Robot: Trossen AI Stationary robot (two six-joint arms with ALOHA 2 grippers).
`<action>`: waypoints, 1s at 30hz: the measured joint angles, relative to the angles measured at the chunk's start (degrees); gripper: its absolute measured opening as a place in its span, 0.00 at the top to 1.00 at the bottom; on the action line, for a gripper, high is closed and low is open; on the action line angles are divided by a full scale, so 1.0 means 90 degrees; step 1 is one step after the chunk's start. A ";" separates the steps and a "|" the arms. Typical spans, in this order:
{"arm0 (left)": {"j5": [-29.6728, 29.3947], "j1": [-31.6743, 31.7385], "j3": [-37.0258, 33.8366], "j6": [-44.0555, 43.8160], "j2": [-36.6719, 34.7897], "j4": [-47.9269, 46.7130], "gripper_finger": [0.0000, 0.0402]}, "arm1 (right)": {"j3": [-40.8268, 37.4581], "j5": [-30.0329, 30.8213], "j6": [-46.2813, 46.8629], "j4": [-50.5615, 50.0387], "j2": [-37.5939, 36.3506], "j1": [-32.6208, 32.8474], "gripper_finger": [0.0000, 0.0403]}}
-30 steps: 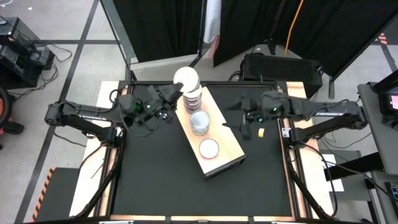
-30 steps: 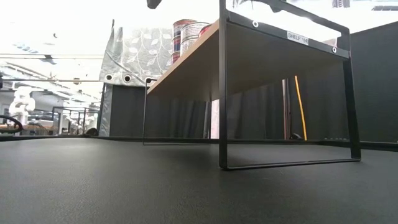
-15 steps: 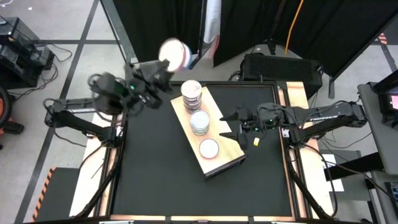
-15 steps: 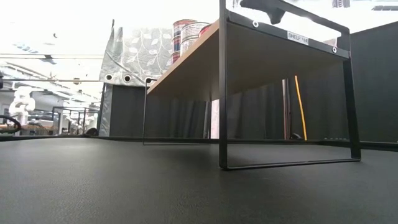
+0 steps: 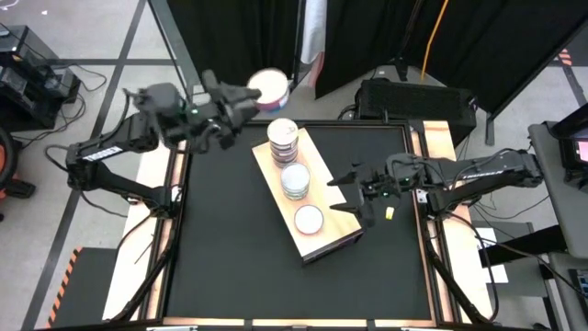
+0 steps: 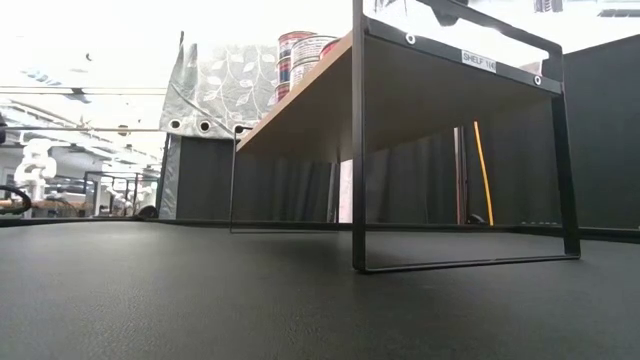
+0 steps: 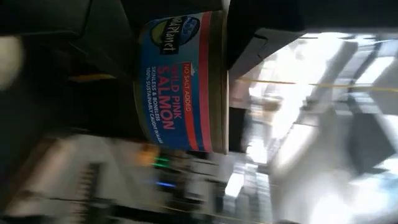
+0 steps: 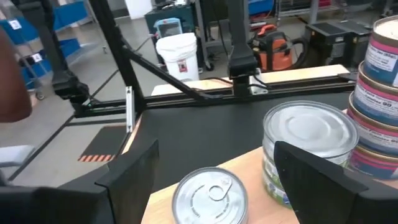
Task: Stack canned seafood by type on shelf
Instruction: Stack the blue pink tuna can on top of the blue pink tuna cans on the shelf
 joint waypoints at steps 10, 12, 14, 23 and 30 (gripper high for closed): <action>-0.0448 0.0100 -0.0052 -0.0698 0.0569 -0.1501 0.49 | 0.0000 -0.0134 0.0022 -0.0623 -0.0307 0.0102 0.23; -0.0489 0.0123 -0.0052 -0.0861 0.0679 -0.1820 0.49 | 0.0000 -0.0134 0.0022 -0.0673 -0.0327 0.0152 0.23; -0.0490 0.0126 -0.0060 -0.1000 0.0772 -0.2073 0.49 | 0.0002 -0.0134 0.0022 -0.0699 -0.0349 0.0202 0.23; -0.0509 0.0157 -0.0062 -0.1007 0.0846 -0.2447 0.49 | 0.0002 -0.0132 -0.0086 -0.0732 -0.0373 0.0245 0.23; -0.0522 0.0157 -0.0060 -0.0982 0.0976 -0.2661 0.45 | 0.0002 -0.0132 -0.0100 -0.0738 -0.0373 0.0245 0.23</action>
